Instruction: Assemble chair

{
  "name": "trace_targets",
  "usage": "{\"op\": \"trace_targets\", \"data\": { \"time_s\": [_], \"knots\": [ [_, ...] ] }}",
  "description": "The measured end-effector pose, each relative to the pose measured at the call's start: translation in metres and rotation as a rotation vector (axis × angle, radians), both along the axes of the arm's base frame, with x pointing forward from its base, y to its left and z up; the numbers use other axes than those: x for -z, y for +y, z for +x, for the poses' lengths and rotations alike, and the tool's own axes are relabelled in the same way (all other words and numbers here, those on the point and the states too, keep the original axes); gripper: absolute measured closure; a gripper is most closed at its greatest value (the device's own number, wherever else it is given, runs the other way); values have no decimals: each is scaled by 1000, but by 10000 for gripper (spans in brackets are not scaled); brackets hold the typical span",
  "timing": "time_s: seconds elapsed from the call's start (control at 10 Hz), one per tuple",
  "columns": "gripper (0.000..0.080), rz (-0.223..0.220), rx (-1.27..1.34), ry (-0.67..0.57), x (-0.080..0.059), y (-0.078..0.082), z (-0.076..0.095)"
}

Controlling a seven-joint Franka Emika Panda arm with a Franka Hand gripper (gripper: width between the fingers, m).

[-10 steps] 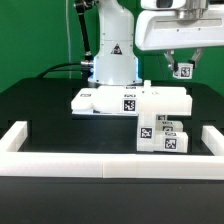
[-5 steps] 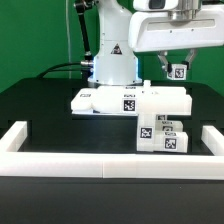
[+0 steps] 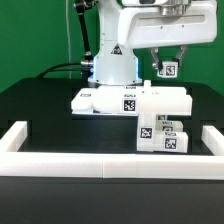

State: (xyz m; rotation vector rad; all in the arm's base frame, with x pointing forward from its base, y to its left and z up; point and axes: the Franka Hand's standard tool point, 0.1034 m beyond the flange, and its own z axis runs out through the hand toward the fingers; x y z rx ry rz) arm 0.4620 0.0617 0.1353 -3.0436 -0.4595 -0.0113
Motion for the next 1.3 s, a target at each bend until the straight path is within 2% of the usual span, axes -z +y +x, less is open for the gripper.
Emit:
{"op": "trace_targets", "data": {
  "time_s": [0.5,0.7,0.9,1.3],
  "knots": [
    [511,-1,-22,7,1,-4,2],
    [511,0,-101,17,-2,-26,11],
    [511,0,-101,16,-1,-33,14],
    [511,1,-104,30,7,-30,12]
  ]
}}
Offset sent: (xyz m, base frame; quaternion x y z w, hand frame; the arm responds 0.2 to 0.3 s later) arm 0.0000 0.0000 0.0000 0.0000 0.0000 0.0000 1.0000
